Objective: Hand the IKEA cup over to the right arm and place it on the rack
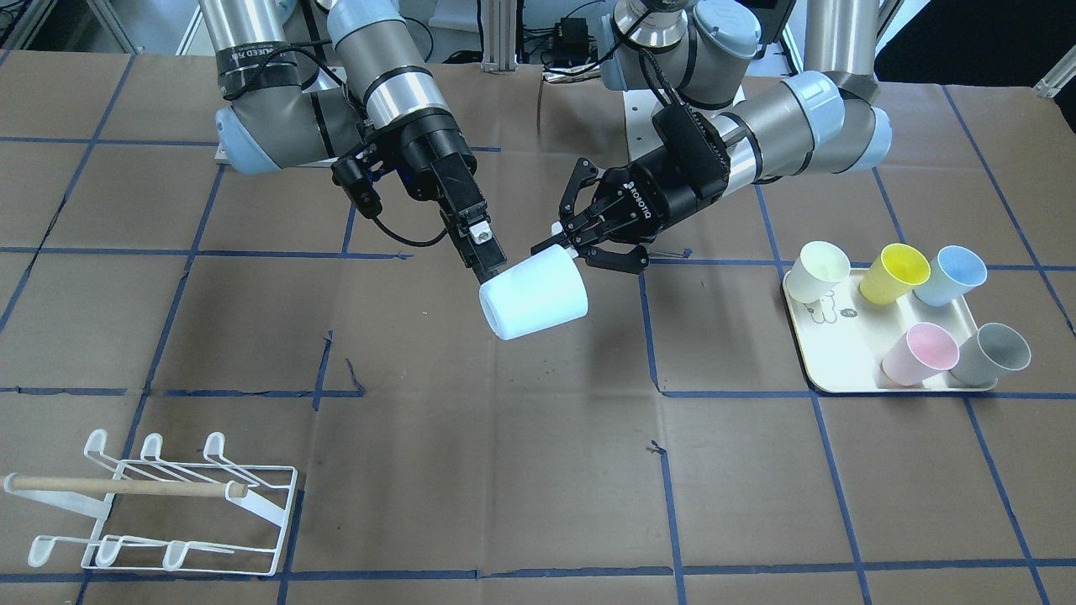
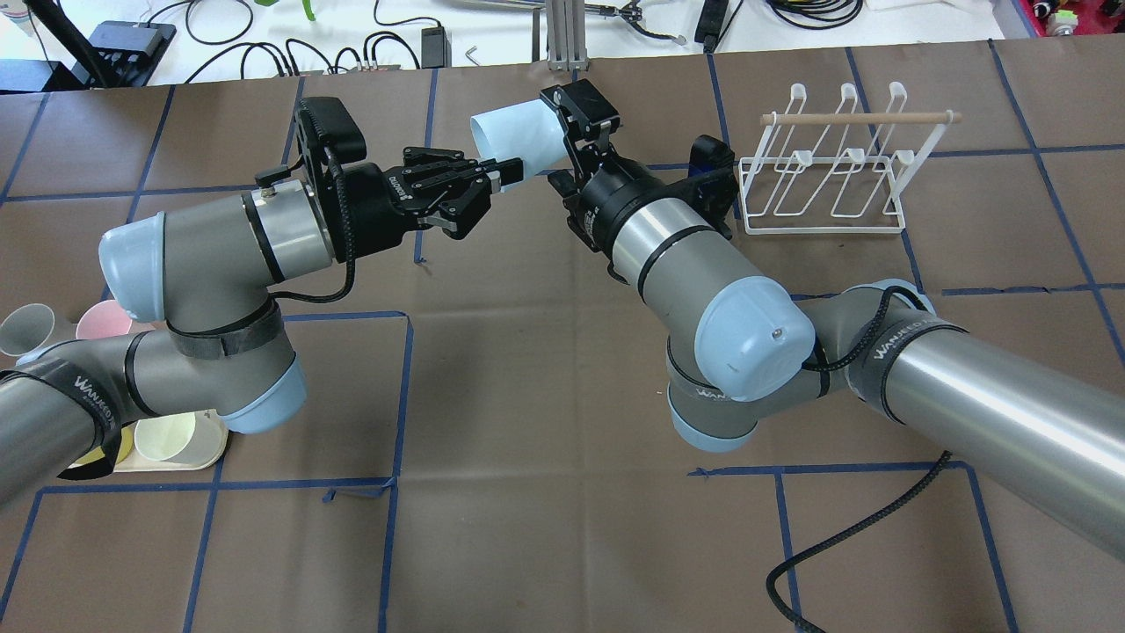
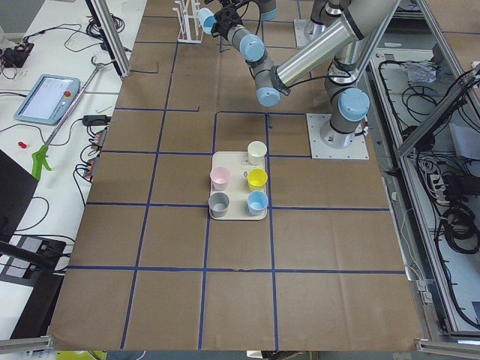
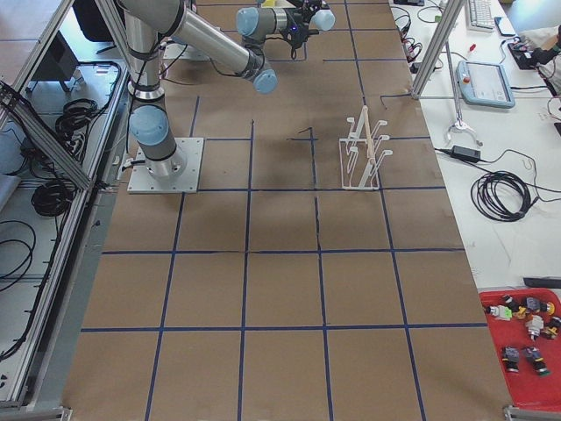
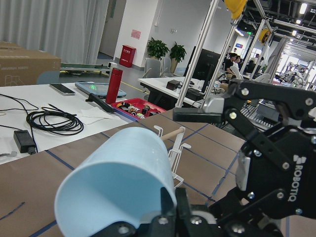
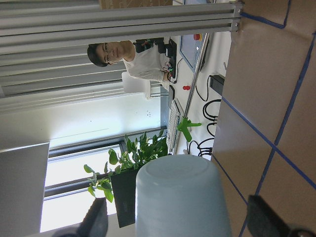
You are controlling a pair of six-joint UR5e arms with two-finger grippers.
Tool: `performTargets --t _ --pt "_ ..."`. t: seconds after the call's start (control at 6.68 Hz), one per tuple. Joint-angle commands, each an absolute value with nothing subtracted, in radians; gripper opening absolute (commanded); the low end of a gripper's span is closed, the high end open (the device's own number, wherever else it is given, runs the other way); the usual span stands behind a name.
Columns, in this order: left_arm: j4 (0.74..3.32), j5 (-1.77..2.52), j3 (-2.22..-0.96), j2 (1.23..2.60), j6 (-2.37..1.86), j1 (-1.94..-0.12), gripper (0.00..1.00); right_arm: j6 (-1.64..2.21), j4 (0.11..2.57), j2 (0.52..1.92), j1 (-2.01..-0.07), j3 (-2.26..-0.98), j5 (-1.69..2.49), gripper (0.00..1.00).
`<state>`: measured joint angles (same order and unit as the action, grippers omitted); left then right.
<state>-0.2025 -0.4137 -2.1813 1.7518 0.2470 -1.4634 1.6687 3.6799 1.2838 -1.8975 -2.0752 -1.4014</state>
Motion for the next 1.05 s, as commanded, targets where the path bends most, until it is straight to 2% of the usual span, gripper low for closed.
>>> performTargets --t 0.0,0.45,0.6,0.75,0.9 --pt "-0.202 -0.414 -2.181 1.752 0.247 -1.463 0.08 1.669 3.680 1.249 -1.898 -2.039 -1.401 0.99" --pt "-0.202 -0.414 -2.181 1.752 0.245 -1.463 0.08 1.669 3.679 1.213 -1.898 -2.000 -1.397 0.99" --pt "-0.202 -0.414 -2.181 1.752 0.247 -1.463 0.09 1.669 3.678 1.213 -1.899 -2.002 -1.396 0.93" --pt "-0.202 -0.414 -2.181 1.750 0.247 -1.463 0.09 1.666 3.678 1.213 -1.904 -2.002 -1.393 0.75" --pt "-0.202 -0.414 -2.181 1.750 0.245 -1.463 0.09 1.666 3.678 1.213 -1.907 -2.002 -1.393 0.65"
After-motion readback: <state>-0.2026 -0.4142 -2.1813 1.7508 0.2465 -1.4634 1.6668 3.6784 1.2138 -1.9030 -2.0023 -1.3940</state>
